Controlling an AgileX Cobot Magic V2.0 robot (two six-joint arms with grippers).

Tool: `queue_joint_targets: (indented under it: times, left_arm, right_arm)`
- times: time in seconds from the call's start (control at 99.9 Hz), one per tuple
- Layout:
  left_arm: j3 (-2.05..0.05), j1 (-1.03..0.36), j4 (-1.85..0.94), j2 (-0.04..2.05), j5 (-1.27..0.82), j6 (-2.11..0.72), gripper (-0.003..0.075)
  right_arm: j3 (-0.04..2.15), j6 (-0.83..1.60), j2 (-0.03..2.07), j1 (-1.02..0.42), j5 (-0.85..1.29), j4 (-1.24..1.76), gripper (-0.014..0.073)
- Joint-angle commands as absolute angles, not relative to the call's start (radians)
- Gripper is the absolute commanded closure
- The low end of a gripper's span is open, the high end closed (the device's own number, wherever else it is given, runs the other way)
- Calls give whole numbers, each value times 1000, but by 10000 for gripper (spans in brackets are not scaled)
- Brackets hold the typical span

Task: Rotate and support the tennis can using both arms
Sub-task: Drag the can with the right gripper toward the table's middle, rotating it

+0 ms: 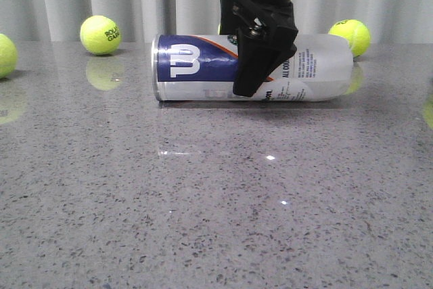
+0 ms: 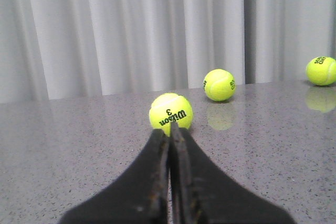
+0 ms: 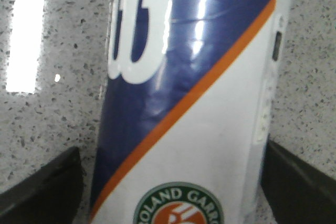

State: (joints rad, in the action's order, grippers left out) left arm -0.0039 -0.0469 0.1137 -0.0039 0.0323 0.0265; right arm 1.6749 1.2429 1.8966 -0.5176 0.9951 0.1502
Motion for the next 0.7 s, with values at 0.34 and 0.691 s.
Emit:
queue_joint_targets:
  times: [0.34, 0.691]
  left_arm:
    - [44, -53, 104, -44, 113, 35, 741]
    - [44, -53, 104, -44, 113, 35, 741]
  right_arm:
    - [1710, 1245, 1789, -517, 977, 152, -70]
    - [1710, 1244, 1775, -517, 1007, 152, -70]
